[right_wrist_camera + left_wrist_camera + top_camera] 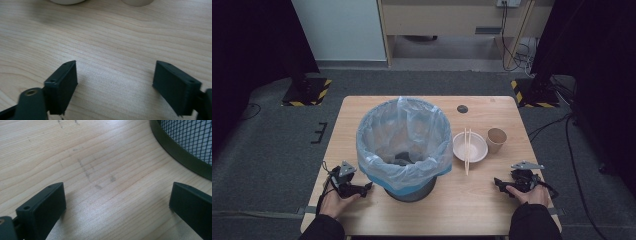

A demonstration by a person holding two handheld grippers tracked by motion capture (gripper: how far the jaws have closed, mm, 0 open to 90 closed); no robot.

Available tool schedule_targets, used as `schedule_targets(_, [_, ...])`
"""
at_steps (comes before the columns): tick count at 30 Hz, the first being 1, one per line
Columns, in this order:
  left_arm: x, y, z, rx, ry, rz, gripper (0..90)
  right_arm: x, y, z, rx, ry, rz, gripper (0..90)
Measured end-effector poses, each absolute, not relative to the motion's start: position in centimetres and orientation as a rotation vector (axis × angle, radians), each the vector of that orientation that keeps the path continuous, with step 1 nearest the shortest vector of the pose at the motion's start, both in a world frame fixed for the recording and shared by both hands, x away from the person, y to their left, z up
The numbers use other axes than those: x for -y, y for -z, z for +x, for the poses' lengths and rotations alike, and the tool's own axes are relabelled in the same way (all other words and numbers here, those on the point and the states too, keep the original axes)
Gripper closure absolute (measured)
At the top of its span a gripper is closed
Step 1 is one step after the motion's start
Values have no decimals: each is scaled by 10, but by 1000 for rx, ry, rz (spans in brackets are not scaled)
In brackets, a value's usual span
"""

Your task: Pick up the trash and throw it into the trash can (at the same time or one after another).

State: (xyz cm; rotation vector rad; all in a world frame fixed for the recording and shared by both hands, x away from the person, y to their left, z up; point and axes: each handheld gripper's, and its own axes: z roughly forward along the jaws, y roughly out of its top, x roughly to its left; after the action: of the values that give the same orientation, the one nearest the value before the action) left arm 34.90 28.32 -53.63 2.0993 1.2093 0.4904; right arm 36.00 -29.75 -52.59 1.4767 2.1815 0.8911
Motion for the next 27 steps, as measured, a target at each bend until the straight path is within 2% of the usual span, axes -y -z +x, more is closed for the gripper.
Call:
schedule_targets(10, [-280,536,350,-1245,-513,2088,4,297,509,355,-2107,-1008,1424,309])
schedule_targets(22, [-278,536,348,-1249,-508,2088,0,283,490,351,-2039,-1075,1415,326])
schedule_targets(27, [-278,536,348,-1248,-509,2087,0,283,477,351,-1991,-1100,1402,372])
